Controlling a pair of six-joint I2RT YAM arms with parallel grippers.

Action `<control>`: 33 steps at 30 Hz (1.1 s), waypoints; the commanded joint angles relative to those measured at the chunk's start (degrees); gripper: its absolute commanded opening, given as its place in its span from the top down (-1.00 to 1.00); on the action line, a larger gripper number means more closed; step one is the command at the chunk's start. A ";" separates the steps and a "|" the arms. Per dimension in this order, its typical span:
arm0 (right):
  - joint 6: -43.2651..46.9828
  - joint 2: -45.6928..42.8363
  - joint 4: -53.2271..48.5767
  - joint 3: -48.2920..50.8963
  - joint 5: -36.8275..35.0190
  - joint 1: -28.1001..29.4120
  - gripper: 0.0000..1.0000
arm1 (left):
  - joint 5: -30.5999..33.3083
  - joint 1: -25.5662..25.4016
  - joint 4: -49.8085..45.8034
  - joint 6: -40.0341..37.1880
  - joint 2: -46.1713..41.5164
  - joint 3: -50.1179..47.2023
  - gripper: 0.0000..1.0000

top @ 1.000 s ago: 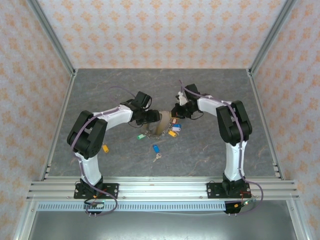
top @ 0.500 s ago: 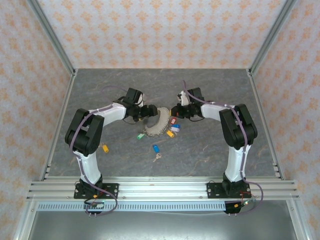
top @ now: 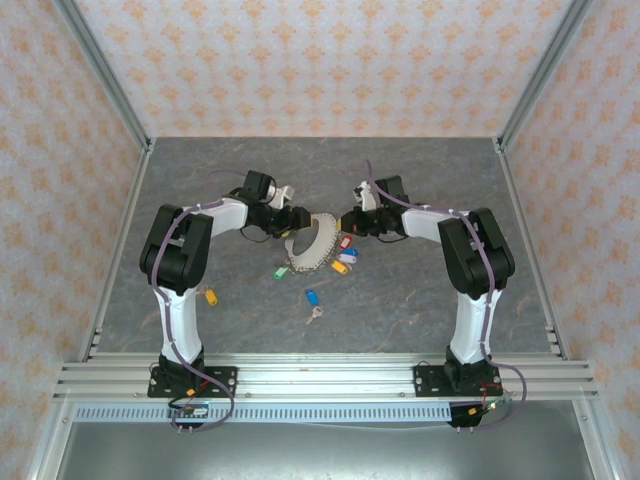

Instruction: Put the keys on the keyring

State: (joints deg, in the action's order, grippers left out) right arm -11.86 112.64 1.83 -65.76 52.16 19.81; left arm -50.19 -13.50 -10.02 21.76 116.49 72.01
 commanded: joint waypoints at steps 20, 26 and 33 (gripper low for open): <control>-2.54 -11.75 4.09 4.65 -3.94 -0.48 0.53 | -6.11 -0.74 -14.07 -11.87 -12.03 4.53 1.00; -1.60 -29.15 6.96 13.41 -14.44 -0.61 -0.01 | 1.71 -5.08 -35.66 -23.85 -18.97 16.38 1.00; 1.08 -51.96 14.98 28.83 -23.74 -0.57 -0.62 | 9.49 -8.54 -43.62 -27.92 -26.20 25.13 1.00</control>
State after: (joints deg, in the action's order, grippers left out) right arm -12.78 65.91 12.80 -40.29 33.89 19.07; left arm -45.06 -22.13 -46.37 -2.11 92.92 94.11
